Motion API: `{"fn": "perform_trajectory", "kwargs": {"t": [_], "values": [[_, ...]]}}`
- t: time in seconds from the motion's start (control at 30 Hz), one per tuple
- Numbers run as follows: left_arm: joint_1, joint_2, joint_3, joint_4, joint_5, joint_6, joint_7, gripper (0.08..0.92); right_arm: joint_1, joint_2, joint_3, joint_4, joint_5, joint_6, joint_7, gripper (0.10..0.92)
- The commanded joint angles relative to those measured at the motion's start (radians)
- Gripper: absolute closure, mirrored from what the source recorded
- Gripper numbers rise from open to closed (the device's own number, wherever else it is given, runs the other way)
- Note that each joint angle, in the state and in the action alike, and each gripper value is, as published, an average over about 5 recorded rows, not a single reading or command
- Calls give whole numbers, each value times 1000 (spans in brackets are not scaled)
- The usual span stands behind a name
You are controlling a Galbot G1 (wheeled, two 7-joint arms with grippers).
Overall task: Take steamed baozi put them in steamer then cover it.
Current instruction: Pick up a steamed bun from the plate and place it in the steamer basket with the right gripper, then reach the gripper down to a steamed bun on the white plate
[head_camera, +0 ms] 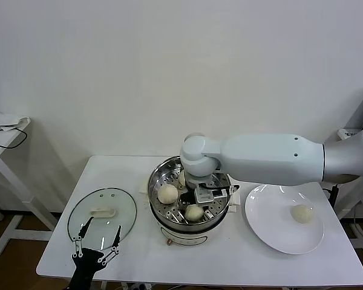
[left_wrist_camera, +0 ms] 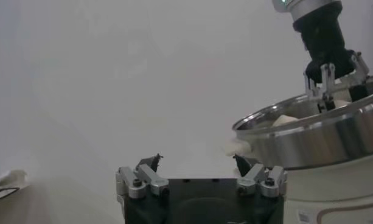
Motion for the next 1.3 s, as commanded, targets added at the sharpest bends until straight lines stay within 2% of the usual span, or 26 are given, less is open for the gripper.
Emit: {"fn": "perform_trajectory", "kwargs": {"t": [0.03, 0.17, 0.47, 0.67, 0.9, 1.07, 1.3], "values": [[-5, -3, 5, 2, 1, 4, 0, 177, -26, 8, 14, -13, -38, 11, 25, 281], [-4, -2, 1, 4, 1, 3, 0, 177, -19, -14, 40, -7, -29, 4, 25, 213], [-1, 2, -3, 2, 1, 4, 0, 177, 48, -230, 211, 51, 191, -122, -139, 203], [-2, 4, 2, -3, 5, 6, 1, 177, 65, -448, 324, -129, 308, -244, -277, 203], [-2, 5, 12, -9, 11, 8, 1, 177, 24, -646, 243, -406, 388, -519, -261, 203], [1, 5, 13, -19, 13, 11, 0, 177, -95, -696, 214, -514, 374, -550, -186, 203], [17, 1, 0, -29, 15, 11, 0, 177, -342, -666, 377, -609, 273, -542, -85, 203]]}}
